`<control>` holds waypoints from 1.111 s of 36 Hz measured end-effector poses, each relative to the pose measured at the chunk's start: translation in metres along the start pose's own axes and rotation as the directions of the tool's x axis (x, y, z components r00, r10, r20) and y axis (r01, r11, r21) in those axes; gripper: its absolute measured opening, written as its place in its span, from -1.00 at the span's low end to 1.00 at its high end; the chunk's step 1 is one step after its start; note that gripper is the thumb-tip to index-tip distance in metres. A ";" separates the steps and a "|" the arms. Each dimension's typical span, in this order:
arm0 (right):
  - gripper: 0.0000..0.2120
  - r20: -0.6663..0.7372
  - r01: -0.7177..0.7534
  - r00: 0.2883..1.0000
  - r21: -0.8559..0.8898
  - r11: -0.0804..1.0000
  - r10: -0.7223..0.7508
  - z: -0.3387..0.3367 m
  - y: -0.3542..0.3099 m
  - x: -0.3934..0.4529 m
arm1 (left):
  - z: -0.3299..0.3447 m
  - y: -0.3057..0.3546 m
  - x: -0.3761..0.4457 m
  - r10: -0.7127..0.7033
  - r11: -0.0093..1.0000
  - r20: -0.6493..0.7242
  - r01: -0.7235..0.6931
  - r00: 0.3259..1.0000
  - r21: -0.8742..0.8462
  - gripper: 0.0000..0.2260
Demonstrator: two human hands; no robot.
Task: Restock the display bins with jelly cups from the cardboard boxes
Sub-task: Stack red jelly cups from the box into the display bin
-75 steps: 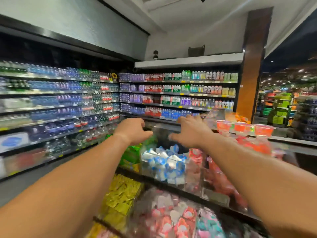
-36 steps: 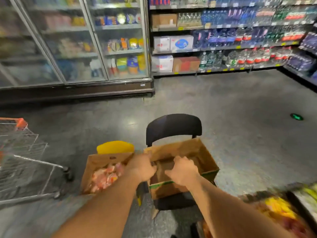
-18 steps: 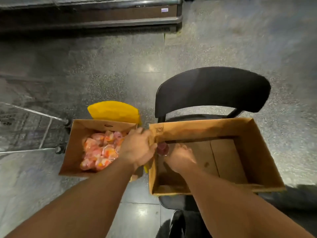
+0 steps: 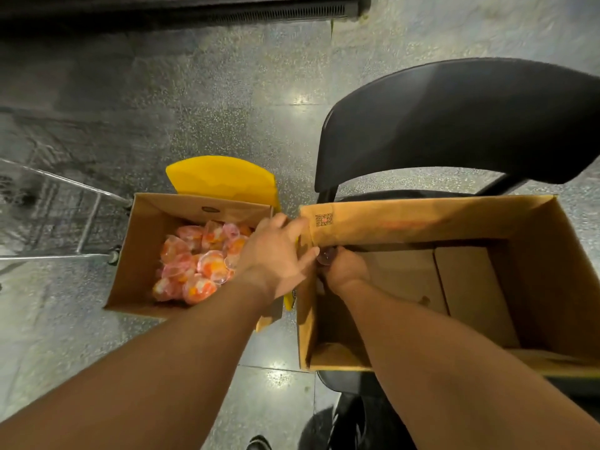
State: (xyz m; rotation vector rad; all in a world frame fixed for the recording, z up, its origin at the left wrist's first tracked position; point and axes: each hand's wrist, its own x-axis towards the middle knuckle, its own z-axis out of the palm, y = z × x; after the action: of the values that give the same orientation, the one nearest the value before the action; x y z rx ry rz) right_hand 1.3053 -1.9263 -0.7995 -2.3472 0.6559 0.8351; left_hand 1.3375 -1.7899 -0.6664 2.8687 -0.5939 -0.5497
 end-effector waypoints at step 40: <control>-0.78 -0.051 0.011 0.999 -0.127 0.992 -0.017 -0.019 0.015 -0.060 | 0.110 -0.126 0.035 -0.371 0.921 0.358 0.389 0.857 0.022 -0.74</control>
State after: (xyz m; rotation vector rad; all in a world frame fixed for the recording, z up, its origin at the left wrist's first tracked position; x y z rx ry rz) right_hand 1.2626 -1.9336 -0.7514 -2.4927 0.6234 0.8338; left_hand 1.3697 -1.6992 -0.8071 2.8612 -0.0370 -1.1439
